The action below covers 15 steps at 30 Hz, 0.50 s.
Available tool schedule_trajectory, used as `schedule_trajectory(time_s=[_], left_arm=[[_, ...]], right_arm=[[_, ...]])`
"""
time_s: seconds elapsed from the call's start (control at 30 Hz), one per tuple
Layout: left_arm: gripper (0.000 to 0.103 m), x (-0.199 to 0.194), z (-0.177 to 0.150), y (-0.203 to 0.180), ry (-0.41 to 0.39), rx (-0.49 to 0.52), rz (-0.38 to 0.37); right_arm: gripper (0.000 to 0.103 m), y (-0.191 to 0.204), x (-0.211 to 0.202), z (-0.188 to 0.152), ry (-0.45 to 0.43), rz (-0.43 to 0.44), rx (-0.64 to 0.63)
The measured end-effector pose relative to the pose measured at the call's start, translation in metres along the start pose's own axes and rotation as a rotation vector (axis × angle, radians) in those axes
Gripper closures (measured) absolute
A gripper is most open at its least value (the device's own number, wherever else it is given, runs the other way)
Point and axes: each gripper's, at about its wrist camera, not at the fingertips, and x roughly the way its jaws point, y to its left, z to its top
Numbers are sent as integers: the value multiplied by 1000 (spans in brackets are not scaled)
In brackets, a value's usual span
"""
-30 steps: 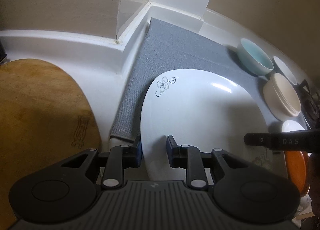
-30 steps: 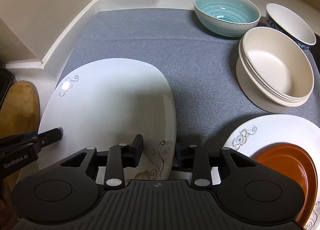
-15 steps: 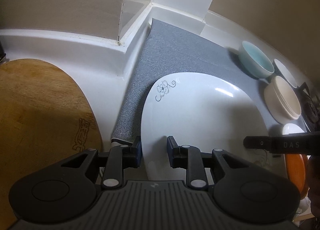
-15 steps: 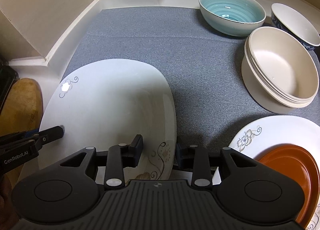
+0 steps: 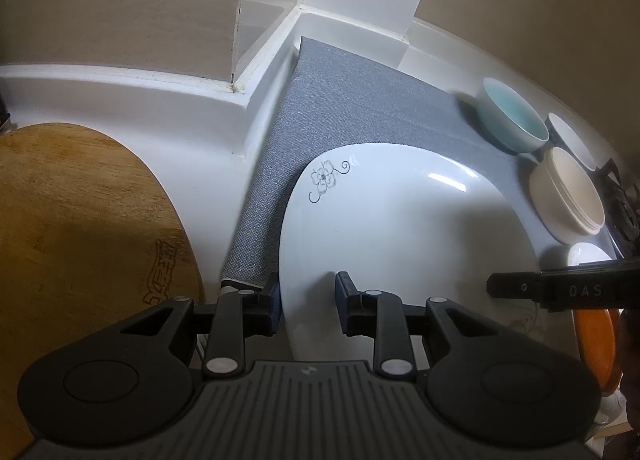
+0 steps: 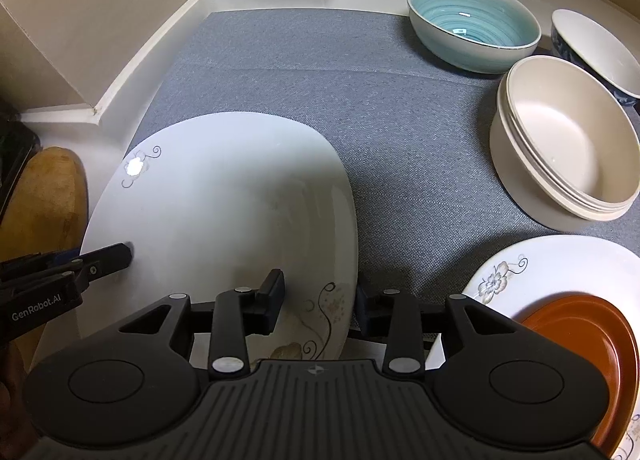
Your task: Organize plates and bowls
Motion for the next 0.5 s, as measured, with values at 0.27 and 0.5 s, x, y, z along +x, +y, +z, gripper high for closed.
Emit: schedule_trajectory(time_s=[0.27,0.5], left_arm=[[74,-3,1,-1,-3,8,-1],[75,-14,1,-7,-34,20,14]], right_arm=[[71,-7,-4,-1,-23,16,19],[73,-12,-15,-2,-65,36,22]])
